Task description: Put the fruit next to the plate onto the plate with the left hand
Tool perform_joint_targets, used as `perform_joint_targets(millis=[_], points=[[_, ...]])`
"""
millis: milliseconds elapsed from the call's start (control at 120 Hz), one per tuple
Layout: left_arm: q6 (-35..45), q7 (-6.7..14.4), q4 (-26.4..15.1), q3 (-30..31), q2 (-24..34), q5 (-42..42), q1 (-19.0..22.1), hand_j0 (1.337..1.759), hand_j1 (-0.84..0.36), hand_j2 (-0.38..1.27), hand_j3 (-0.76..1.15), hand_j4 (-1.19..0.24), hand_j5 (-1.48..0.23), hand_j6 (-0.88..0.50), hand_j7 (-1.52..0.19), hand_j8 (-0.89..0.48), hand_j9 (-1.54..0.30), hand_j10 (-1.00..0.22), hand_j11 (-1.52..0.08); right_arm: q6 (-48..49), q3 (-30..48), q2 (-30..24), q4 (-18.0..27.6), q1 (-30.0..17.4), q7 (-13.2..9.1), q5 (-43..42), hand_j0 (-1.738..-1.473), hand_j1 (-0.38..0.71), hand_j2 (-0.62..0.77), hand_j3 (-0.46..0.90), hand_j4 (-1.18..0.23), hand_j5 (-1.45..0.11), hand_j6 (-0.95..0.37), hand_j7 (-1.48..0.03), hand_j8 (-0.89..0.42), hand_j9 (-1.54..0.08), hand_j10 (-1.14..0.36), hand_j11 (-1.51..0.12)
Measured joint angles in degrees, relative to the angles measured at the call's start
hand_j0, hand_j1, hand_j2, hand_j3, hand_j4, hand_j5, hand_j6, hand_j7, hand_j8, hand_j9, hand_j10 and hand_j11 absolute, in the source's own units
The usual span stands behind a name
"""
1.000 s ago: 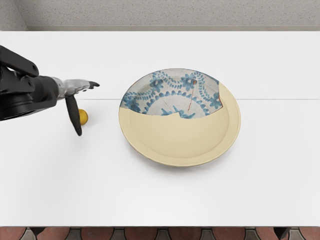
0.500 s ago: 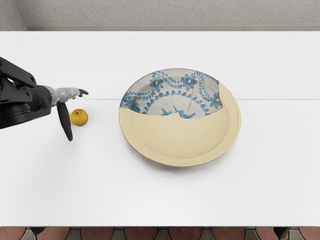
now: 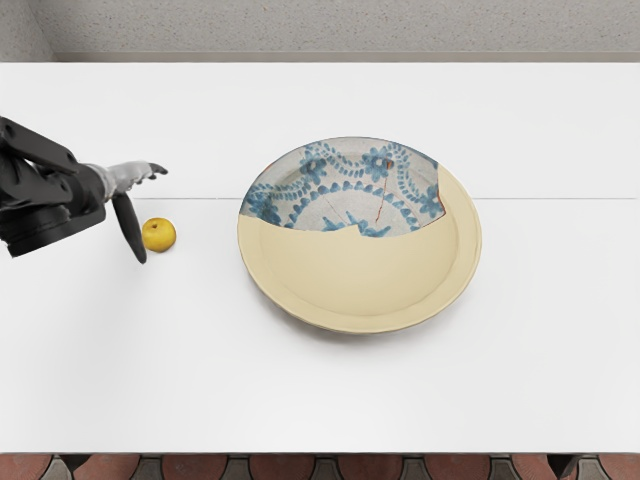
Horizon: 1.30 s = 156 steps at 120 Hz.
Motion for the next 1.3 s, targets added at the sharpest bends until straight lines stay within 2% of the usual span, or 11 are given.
perform_joint_targets(millis=[125, 383, 617, 875, 1300], points=[[0.00, 0.01, 1.86, -0.92, -0.03, 0.01, 2.20, 1.658, 0.25, 0.02, 0.00, -0.08, -0.11, -0.08, -0.11, -0.08, -0.11, -0.08, -0.11, 0.00, 0.00, 0.00, 0.00, 0.00, 0.00, 0.00, -1.658, -0.34, 0.00, 0.00, -0.01, -0.01, -0.01, -0.01, -0.01, -0.01, -0.01, -0.01], [-0.01, 0.06, 4.19, -2.18, -0.38, -0.14, 3.26, 1.658, 0.17, 0.03, 0.00, -0.15, -0.19, -0.15, -0.19, -0.15, -0.19, -0.15, -0.19, 0.00, 0.01, 0.00, 0.00, -0.01, 0.00, 0.00, -1.658, -0.34, 0.00, 0.00, -0.01, -0.01, -0.01, -0.01, -0.01, -0.01, -0.01, -0.01], [-0.07, 0.61, 4.39, -3.85, -0.91, -0.20, 3.47, 1.658, 0.13, 0.04, 0.00, -0.18, -0.23, -0.18, -0.23, -0.18, -0.23, -0.18, -0.23, 0.00, -0.01, 0.00, 0.00, 0.00, 0.00, 0.00, -1.658, -0.34, 0.00, 0.00, -0.01, -0.01, -0.01, -0.01, -0.01, -0.01, -0.01, -0.01], [-0.08, 0.63, 4.40, -2.84, -0.74, -0.57, 4.77, 1.658, 0.10, 0.04, 0.00, -0.21, -0.27, -0.21, -0.27, -0.21, -0.27, -0.21, -0.27, 0.00, -0.01, 0.00, 0.00, 0.01, 0.00, 0.00, -1.658, -0.34, 0.00, 0.00, -0.01, -0.01, -0.01, -0.01, -0.01, -0.01, -0.01, -0.01], [-0.14, 0.86, 3.86, -2.60, -0.91, -1.41, 4.18, 1.658, 0.03, 0.05, 0.00, -0.27, -0.35, -0.27, -0.35, -0.27, -0.35, -0.27, -0.35, 0.00, 0.01, 0.00, 0.00, -0.01, 0.00, 0.00, -1.658, -0.34, 0.00, 0.00, -0.01, -0.01, -0.01, -0.01, -0.01, -0.01, -0.01, -0.01]])
